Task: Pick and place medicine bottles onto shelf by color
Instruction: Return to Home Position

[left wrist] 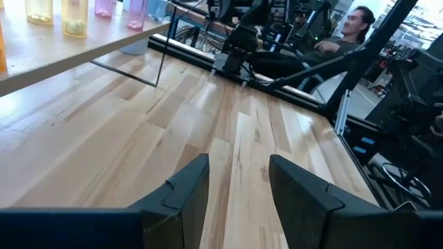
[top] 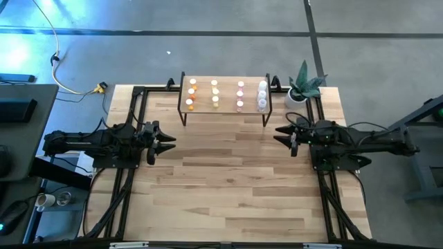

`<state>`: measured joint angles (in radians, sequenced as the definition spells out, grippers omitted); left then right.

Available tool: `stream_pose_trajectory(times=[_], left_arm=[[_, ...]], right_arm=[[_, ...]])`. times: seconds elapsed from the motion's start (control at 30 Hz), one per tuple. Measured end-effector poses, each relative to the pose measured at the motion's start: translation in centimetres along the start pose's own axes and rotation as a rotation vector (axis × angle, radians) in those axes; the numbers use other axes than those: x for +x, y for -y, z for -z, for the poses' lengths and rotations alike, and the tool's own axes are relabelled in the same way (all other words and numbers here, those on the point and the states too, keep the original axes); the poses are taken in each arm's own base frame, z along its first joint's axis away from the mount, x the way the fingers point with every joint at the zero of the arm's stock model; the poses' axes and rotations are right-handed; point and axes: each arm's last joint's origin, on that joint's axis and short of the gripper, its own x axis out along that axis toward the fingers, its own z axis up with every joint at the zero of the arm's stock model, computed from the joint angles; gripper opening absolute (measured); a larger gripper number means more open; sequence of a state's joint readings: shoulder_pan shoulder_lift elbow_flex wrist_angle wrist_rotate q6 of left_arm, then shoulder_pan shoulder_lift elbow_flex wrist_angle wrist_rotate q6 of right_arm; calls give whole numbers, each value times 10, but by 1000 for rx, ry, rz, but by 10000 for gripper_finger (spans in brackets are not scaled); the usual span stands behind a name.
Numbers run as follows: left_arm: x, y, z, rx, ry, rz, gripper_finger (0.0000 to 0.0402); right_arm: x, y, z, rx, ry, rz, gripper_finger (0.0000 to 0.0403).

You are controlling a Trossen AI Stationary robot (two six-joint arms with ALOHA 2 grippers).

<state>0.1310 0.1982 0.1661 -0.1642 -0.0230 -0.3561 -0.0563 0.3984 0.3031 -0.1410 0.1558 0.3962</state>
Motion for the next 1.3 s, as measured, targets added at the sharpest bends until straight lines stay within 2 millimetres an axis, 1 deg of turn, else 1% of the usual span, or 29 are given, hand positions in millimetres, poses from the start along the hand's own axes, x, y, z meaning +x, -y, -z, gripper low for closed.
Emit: stream_pose_trajectory(times=[0.23,0.37,0.6,0.7,1.3], left_arm=[[0,0,0,0,0,0,142],[0,0,0,0,0,0,142],[0,0,0,0,0,0,142],[0,0,0,0,0,0,142],[0,0,0,0,0,1,142]], right_arm=[[-2,7,17,2,19,-8,197],[-1,13,31,22,25,-11,197],[4,23,57,142,6,-4,197],[4,23,57,184,10,-6,197],[4,24,56,168,25,12,197]])
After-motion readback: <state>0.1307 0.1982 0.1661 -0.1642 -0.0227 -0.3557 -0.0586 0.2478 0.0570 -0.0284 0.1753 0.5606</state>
